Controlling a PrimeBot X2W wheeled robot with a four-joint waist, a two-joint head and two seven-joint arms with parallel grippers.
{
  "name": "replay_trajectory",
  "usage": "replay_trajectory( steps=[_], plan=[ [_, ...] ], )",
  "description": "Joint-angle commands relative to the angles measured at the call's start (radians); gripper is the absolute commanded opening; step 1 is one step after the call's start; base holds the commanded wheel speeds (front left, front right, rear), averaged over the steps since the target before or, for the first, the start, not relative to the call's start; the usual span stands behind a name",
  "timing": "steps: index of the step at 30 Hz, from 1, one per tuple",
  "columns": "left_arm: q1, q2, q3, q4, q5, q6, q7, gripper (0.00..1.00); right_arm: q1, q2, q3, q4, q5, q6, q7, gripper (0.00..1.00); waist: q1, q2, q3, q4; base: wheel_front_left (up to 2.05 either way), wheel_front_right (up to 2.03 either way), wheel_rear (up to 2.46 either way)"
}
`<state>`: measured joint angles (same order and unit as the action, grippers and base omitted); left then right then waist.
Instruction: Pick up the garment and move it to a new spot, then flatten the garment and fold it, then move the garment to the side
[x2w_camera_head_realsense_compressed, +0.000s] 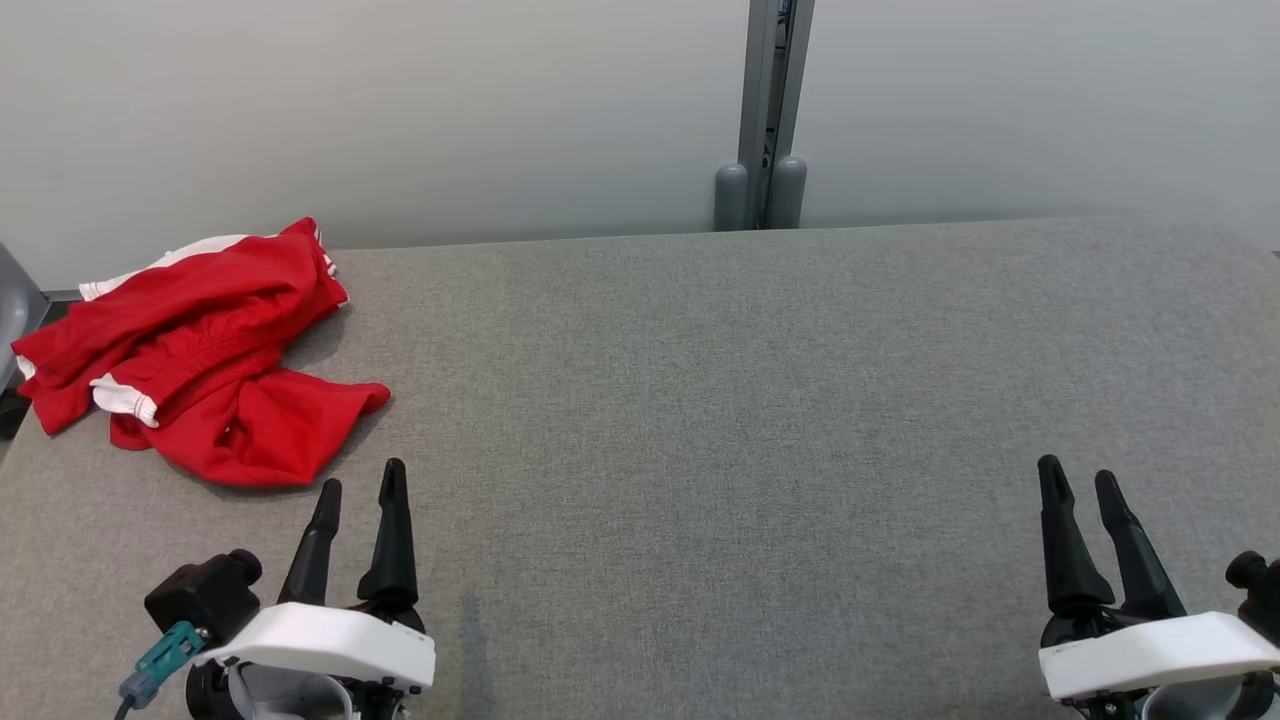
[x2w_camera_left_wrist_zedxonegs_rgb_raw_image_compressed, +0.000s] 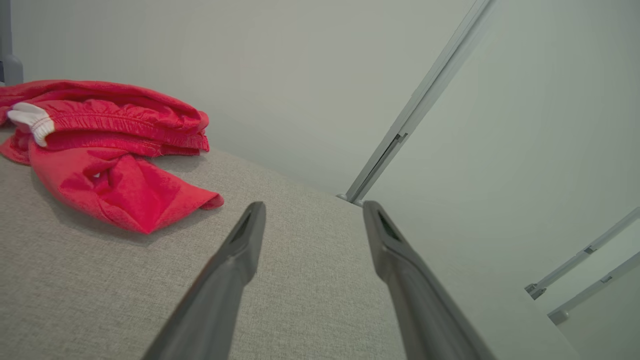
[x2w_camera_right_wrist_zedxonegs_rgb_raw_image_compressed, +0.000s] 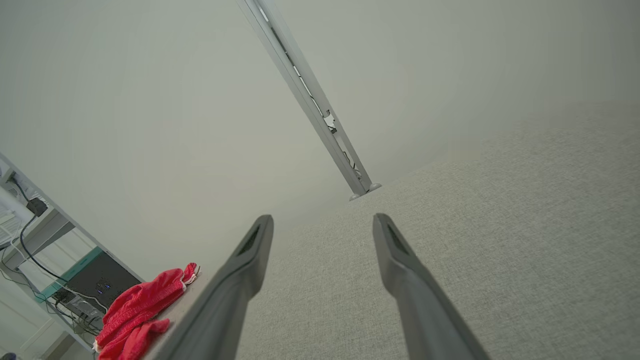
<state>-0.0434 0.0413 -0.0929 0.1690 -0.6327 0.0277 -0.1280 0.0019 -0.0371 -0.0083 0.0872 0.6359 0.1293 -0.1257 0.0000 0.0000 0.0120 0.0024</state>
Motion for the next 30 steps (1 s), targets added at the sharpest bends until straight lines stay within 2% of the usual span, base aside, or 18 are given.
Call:
replay_trajectory(
  steps=[1,17,30],
  plan=[
    [0.000,0.006,-0.004,-0.005,0.036,0.006,-0.011,1.00,-0.001,-0.010,0.003,-0.015,-0.034,0.001,-0.014,1.00,0.0000,0.0000,0.000,0.000,0.00,0.00,0.00],
    [-0.003,0.008,-0.023,0.008,0.206,0.028,-0.051,1.00,0.008,-0.012,0.015,-0.033,-0.197,0.002,-0.056,1.00,0.0000,0.0000,0.003,0.002,0.00,0.00,0.00],
    [0.001,0.009,-0.034,0.020,0.296,0.043,-0.080,1.00,0.012,-0.014,0.029,-0.031,-0.320,0.002,-0.084,1.00,0.0000,0.0000,0.006,0.003,0.00,0.00,0.00]
  ],
)
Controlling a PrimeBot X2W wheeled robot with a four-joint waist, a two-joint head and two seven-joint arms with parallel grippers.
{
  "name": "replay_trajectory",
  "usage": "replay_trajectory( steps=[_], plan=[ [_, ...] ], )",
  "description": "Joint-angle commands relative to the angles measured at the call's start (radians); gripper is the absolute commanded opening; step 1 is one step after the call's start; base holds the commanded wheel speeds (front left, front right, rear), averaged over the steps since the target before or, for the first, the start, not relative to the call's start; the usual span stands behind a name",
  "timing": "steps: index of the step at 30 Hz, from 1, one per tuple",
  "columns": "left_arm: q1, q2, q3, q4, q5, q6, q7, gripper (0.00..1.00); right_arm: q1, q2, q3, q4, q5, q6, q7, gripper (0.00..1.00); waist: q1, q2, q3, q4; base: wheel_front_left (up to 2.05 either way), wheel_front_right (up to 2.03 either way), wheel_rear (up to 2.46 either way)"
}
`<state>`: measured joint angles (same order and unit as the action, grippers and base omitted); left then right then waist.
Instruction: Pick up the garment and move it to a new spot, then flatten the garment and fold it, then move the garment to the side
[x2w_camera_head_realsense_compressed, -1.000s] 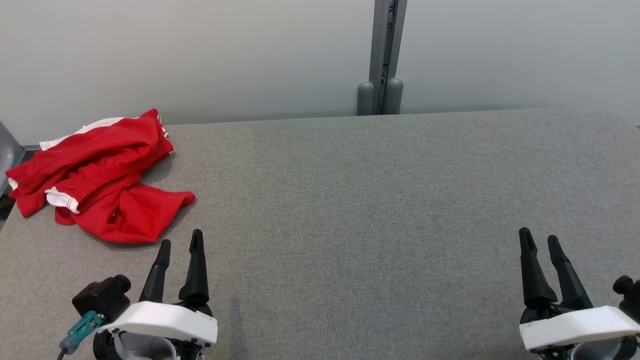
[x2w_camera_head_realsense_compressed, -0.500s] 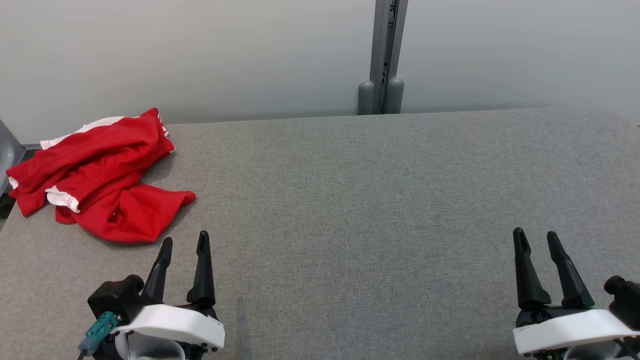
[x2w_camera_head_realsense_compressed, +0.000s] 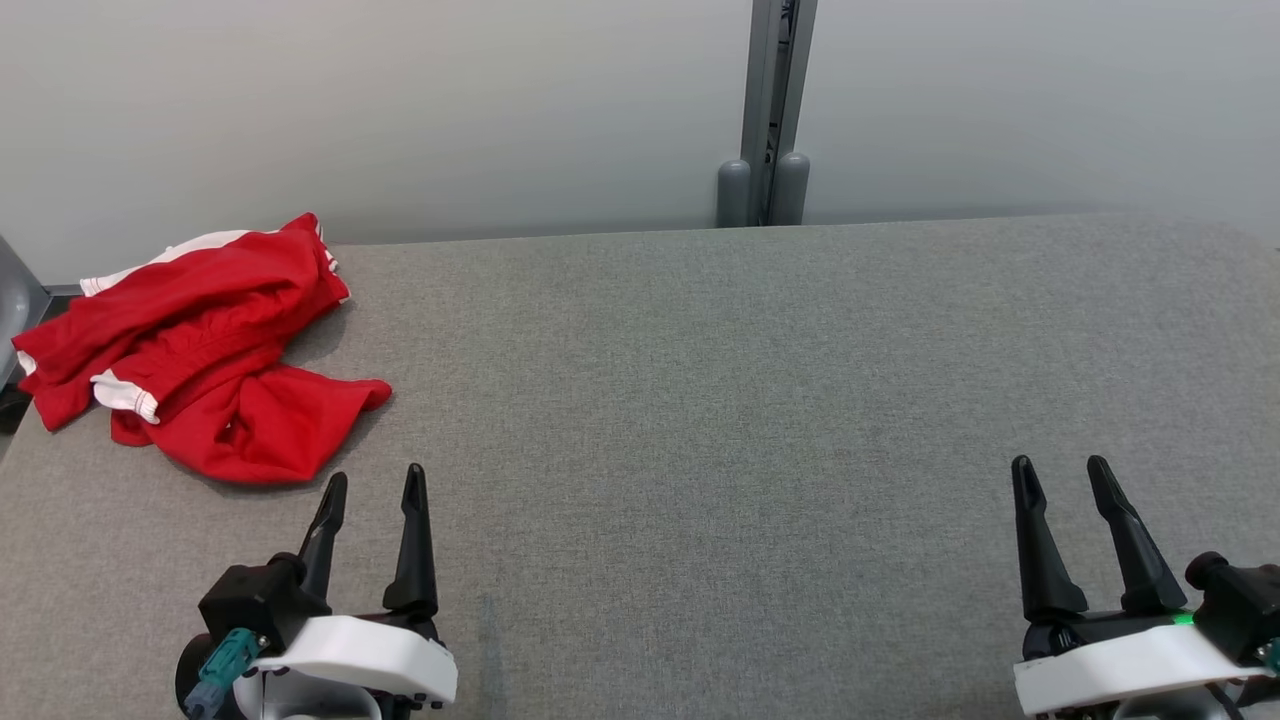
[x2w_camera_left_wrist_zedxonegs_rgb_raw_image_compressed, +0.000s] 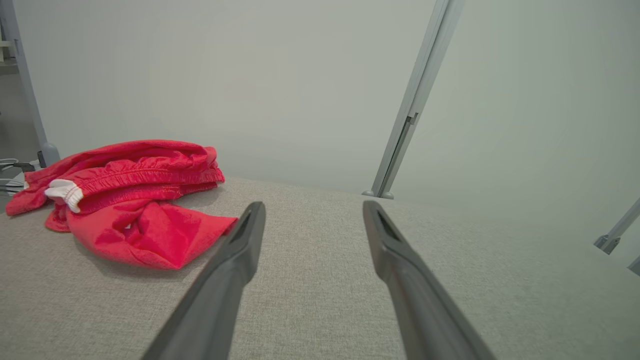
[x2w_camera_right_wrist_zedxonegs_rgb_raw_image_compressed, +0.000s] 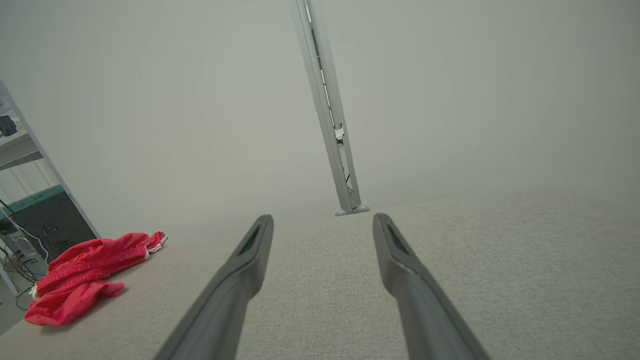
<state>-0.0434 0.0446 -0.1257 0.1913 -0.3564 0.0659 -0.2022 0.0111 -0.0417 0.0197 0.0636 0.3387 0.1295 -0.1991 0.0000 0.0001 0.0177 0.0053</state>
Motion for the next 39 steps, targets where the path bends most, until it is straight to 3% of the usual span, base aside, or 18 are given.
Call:
replay_trajectory(
  steps=[1,31,39],
  plan=[
    [0.000,0.006,-0.002,-0.001,0.024,0.005,-0.009,1.00,0.002,-0.009,0.002,-0.006,-0.031,0.002,-0.012,1.00,0.0000,-0.0001,0.000,0.000,0.00,0.00,0.00],
    [0.000,0.008,-0.011,0.040,0.186,0.023,-0.065,1.00,0.003,-0.013,0.010,0.009,-0.238,0.002,-0.069,1.00,0.0000,-0.0001,0.009,0.002,0.00,0.00,0.00],
    [-0.002,0.008,-0.007,0.039,0.184,0.023,-0.063,1.00,0.002,-0.012,0.008,0.012,-0.237,0.002,-0.069,1.00,0.0000,-0.0001,0.014,0.003,0.00,0.00,0.00]
  ],
)
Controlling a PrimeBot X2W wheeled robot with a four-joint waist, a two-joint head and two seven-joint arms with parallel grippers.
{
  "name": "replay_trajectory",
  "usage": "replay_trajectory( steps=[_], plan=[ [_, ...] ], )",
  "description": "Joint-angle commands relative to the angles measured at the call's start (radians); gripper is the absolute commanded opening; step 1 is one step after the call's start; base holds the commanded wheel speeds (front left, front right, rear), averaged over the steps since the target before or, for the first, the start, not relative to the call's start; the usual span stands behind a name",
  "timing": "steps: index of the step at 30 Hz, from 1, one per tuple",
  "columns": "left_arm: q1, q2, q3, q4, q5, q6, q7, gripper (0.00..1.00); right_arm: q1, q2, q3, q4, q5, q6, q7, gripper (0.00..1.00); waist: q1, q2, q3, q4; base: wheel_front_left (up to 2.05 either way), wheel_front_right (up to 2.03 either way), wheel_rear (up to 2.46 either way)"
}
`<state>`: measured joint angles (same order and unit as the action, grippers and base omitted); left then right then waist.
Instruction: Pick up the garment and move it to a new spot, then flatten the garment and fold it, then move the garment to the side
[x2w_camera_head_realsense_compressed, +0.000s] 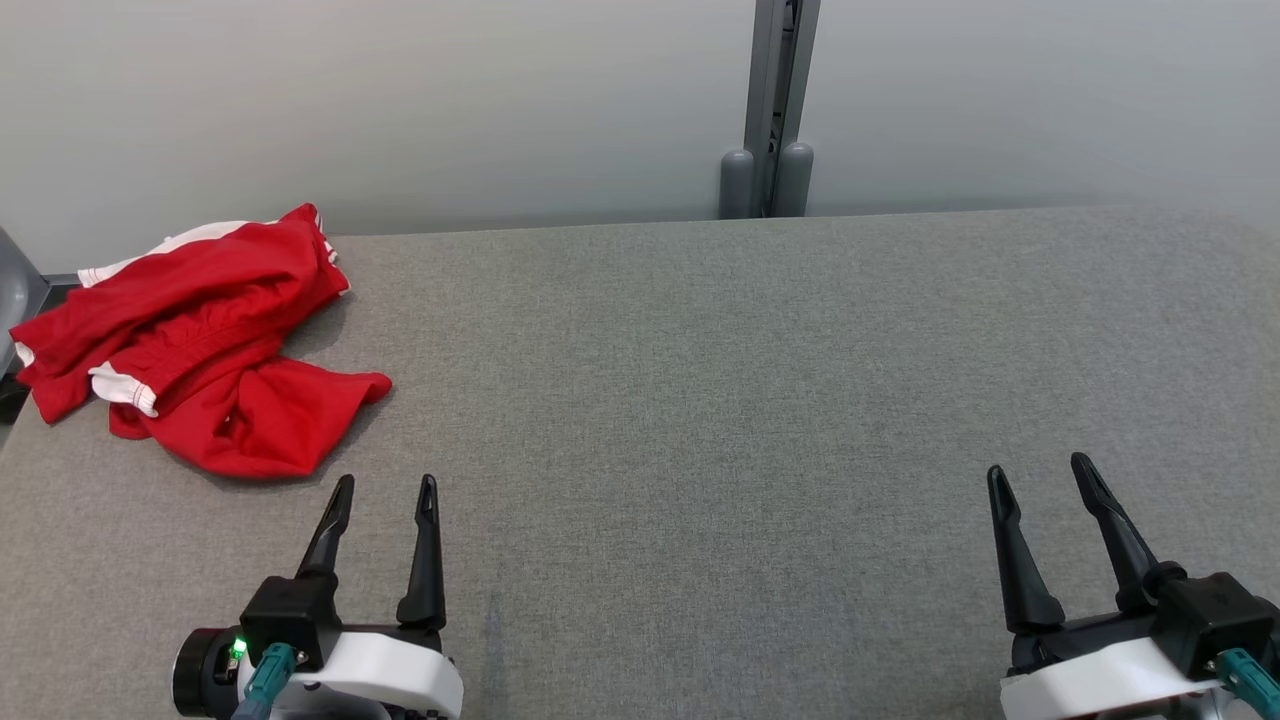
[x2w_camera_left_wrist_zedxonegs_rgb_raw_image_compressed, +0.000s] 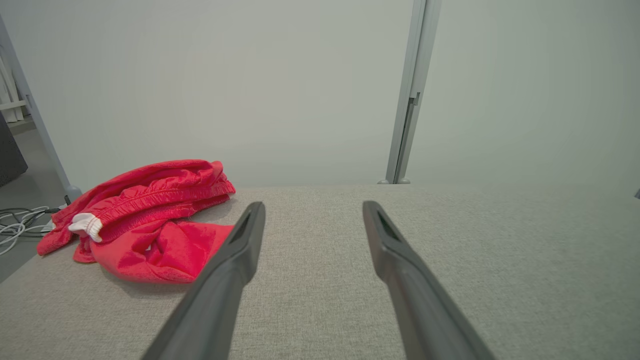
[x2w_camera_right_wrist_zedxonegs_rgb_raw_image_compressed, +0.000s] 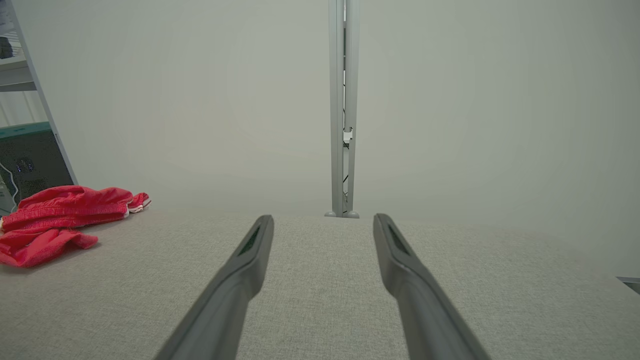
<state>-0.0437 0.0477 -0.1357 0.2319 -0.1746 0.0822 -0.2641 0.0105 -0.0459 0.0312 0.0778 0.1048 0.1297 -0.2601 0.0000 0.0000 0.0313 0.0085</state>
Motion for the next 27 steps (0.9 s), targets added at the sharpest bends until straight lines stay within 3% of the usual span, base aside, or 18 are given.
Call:
replay_trajectory(
  steps=[1,18,23,27],
  plan=[
    [-0.002,0.005,0.004,-0.002,0.001,0.007,-0.001,1.00,0.002,-0.008,-0.004,-0.002,-0.002,0.002,-0.008,1.00,0.0000,0.0000,0.001,0.000,0.00,0.00,0.00],
    [-0.009,0.005,0.003,-0.005,0.000,0.003,-0.001,1.00,-0.002,-0.008,-0.009,-0.003,0.000,0.002,-0.008,1.00,0.0000,0.0000,0.010,0.007,0.00,0.00,0.00],
    [-0.024,0.005,0.002,-0.006,-0.006,0.001,-0.001,1.00,-0.006,-0.008,-0.007,-0.009,0.008,0.002,-0.008,1.00,0.0000,0.0000,0.015,0.037,0.00,0.00,0.00],
    [-0.028,0.005,0.005,-0.013,-0.009,0.005,-0.001,1.00,-0.012,-0.008,-0.001,-0.016,0.008,0.002,-0.008,1.00,0.0000,0.0000,0.021,0.104,0.00,0.00,0.00]
  ],
)
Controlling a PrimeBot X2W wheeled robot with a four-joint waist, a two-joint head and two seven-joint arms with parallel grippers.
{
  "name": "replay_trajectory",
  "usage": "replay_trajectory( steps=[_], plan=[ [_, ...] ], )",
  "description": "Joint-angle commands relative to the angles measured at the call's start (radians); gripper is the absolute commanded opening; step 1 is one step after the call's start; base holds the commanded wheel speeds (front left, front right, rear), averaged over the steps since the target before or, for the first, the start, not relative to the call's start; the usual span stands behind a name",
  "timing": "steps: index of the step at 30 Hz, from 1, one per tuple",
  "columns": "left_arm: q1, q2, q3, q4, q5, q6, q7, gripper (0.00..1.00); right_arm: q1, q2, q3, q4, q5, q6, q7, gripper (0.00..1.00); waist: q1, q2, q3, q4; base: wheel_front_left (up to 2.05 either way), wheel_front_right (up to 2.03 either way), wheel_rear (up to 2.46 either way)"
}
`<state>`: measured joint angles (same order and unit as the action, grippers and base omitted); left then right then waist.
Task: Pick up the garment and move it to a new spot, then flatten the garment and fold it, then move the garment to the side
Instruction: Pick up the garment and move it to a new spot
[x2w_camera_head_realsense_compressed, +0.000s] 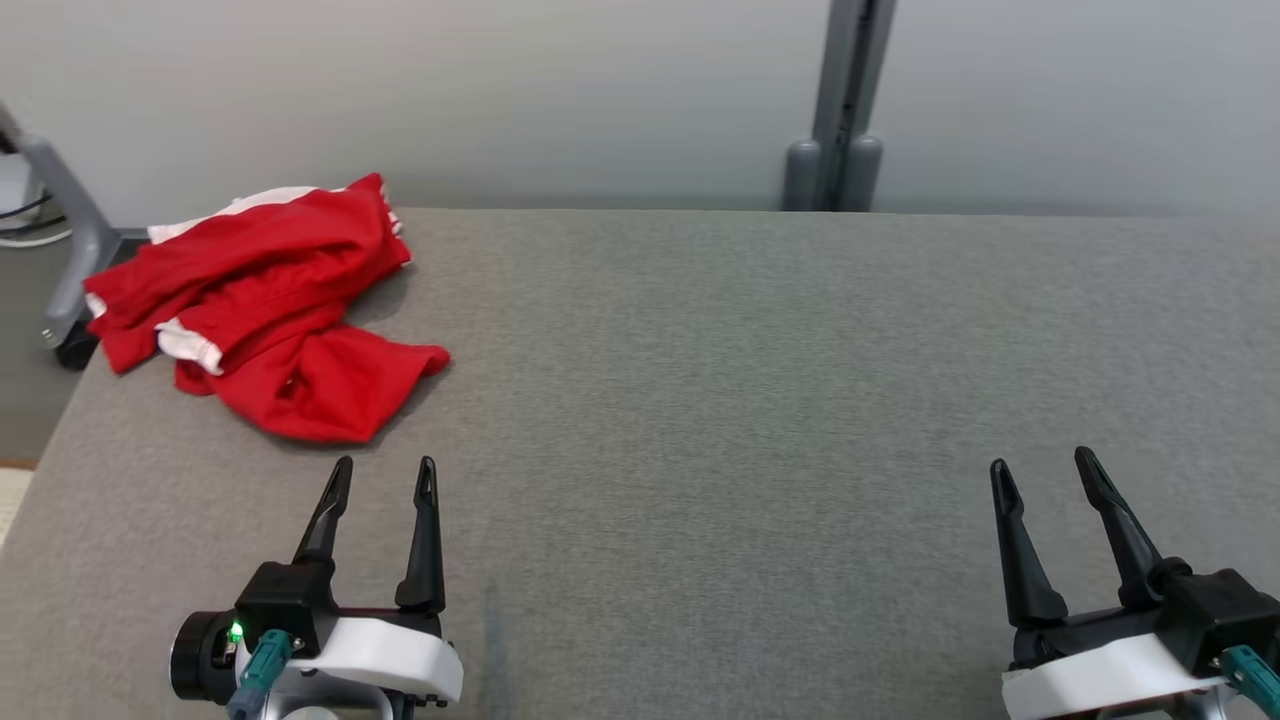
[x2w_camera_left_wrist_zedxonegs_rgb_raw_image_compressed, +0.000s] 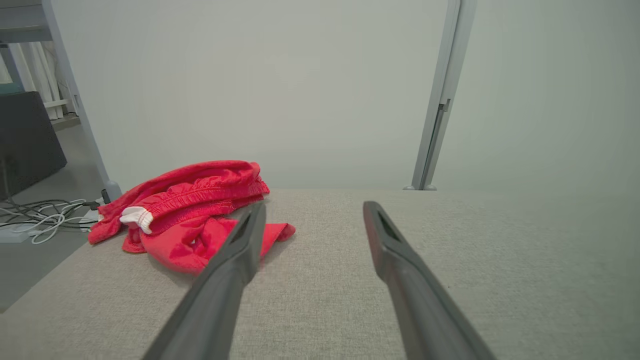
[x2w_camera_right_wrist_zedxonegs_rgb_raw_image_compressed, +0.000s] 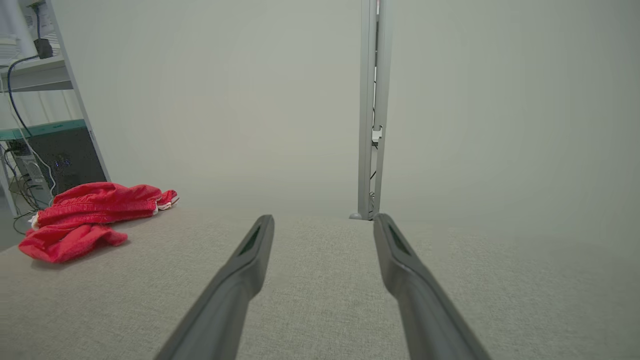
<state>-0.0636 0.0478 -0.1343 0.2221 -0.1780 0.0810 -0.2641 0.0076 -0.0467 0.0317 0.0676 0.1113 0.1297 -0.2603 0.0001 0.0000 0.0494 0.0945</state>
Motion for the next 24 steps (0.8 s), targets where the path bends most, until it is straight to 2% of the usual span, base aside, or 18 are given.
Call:
replay_trajectory(
  steps=[1,15,24],
  plan=[
    [-0.008,0.005,0.003,-0.004,-0.007,0.006,-0.001,1.00,-0.008,-0.007,-0.005,-0.007,0.002,0.002,-0.008,1.00,-0.0001,0.0000,0.004,0.036,0.00,0.00,0.00],
    [-0.009,0.004,0.009,-0.014,-0.021,0.016,-0.001,1.00,-0.025,-0.007,-0.007,-0.010,-0.013,0.002,-0.007,1.00,-0.0001,0.0000,0.020,0.254,0.00,0.00,0.00],
    [-0.001,0.004,0.020,-0.022,-0.027,0.020,-0.001,1.00,-0.036,-0.007,-0.002,-0.010,-0.018,0.002,-0.007,1.00,-0.0001,0.0000,0.029,0.312,0.00,0.00,0.00]
  ],
)
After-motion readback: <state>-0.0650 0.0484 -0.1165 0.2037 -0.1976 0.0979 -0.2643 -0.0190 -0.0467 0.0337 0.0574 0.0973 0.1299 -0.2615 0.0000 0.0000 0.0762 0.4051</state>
